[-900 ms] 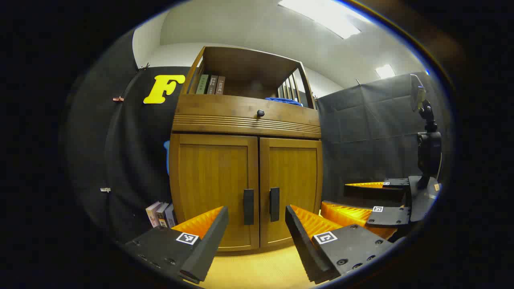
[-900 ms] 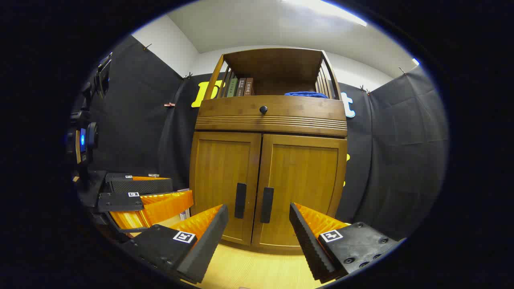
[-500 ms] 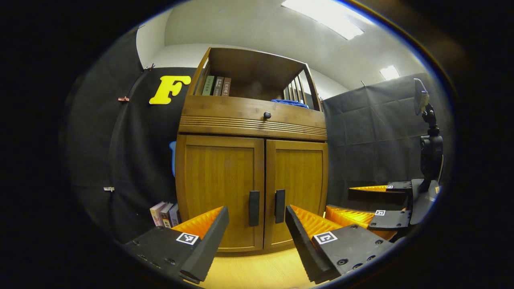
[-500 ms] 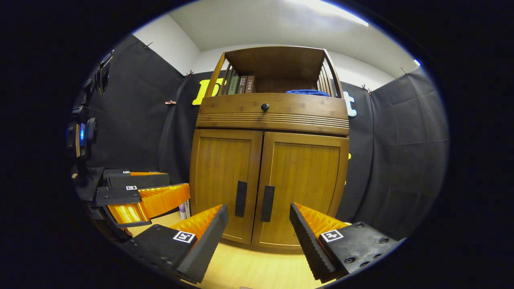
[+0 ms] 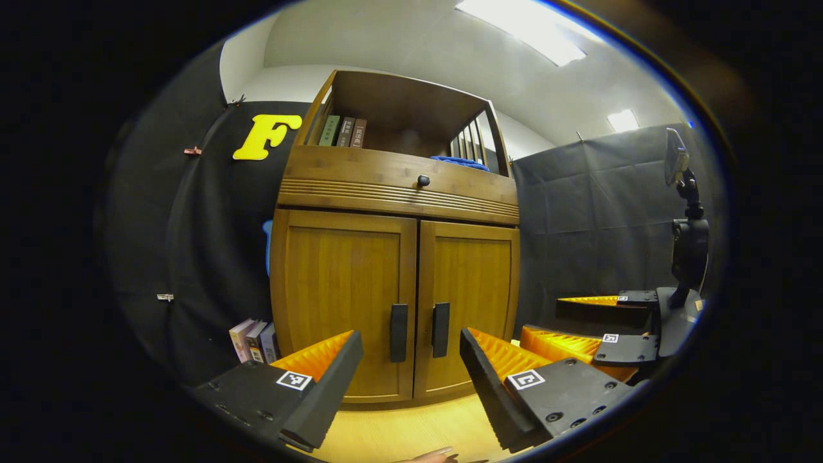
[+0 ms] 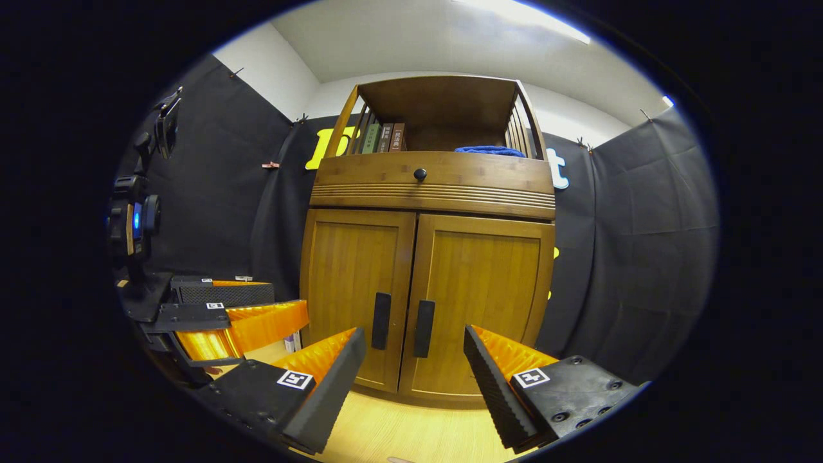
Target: Open the right door of the double-door shoe cabinet with the right hand, and open the left door with the left hand.
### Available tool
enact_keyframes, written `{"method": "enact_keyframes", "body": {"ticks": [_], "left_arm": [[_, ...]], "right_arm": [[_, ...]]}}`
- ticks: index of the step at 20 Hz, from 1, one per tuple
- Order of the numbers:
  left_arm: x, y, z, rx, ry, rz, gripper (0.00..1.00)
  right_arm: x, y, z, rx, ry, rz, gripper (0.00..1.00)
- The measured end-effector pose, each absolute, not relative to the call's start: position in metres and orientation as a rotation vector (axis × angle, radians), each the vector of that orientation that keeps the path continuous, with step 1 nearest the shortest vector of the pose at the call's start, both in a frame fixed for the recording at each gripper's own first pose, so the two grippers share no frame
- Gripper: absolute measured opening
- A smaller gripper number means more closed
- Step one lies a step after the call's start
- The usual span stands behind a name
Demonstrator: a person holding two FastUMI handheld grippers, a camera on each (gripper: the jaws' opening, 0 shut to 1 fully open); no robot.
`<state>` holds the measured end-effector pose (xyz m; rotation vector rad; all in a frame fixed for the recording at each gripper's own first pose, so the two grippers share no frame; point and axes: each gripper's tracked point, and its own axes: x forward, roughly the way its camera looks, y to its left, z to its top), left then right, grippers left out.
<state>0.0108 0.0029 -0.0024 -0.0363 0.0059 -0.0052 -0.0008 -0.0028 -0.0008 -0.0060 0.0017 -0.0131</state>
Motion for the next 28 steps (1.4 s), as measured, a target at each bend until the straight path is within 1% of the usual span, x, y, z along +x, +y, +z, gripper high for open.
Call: {"method": "enact_keyframes", "body": {"ticks": [5,6,9,10,11,13,14,17,18,21,22,24,28], "left_arm": [[0.011,0.004,-0.001,-0.021,-0.004,0.004,0.94],[0.012,0.004,-0.001,-0.024,-0.004,0.006,0.96],[0.015,0.004,-0.004,-0.030,0.008,0.004,0.96],[0.017,0.005,-0.005,-0.031,0.011,0.003,0.94],[0.017,0.005,-0.005,-0.030,0.013,0.002,0.94],[0.019,0.005,-0.005,-0.030,0.010,0.002,0.94],[0.019,0.005,-0.004,-0.030,0.008,0.001,0.92],[0.018,0.004,-0.002,-0.026,-0.001,-0.002,0.92],[0.018,0.004,-0.001,-0.024,-0.004,-0.004,0.94],[0.018,0.004,-0.002,-0.025,-0.008,-0.013,0.94],[0.017,0.004,-0.002,-0.024,-0.007,-0.015,0.96],[0.019,0.005,-0.003,-0.026,-0.006,-0.019,0.94],[0.022,0.009,-0.005,-0.035,0.000,-0.024,0.94]], "right_arm": [[0.000,-0.003,-0.001,-0.013,0.000,-0.006,0.97],[0.000,-0.003,-0.001,-0.014,-0.001,-0.005,0.97],[-0.001,-0.002,-0.002,-0.007,0.006,-0.002,0.97],[-0.001,-0.003,-0.001,-0.003,0.009,-0.003,0.97],[-0.001,-0.003,-0.001,-0.001,0.009,-0.004,0.96],[0.000,-0.003,-0.002,-0.001,0.010,-0.005,0.97],[0.000,-0.003,-0.002,-0.003,0.010,-0.004,0.97],[0.000,-0.003,-0.001,-0.006,0.008,-0.006,0.97],[0.000,-0.003,-0.001,-0.007,0.007,-0.008,0.97],[0.001,-0.004,-0.002,-0.008,0.006,-0.015,0.97],[0.002,-0.004,-0.002,-0.008,0.007,-0.017,0.97],[0.003,-0.004,-0.003,-0.008,0.015,-0.019,0.97],[0.004,-0.004,-0.004,-0.004,0.025,-0.023,0.97]]}}
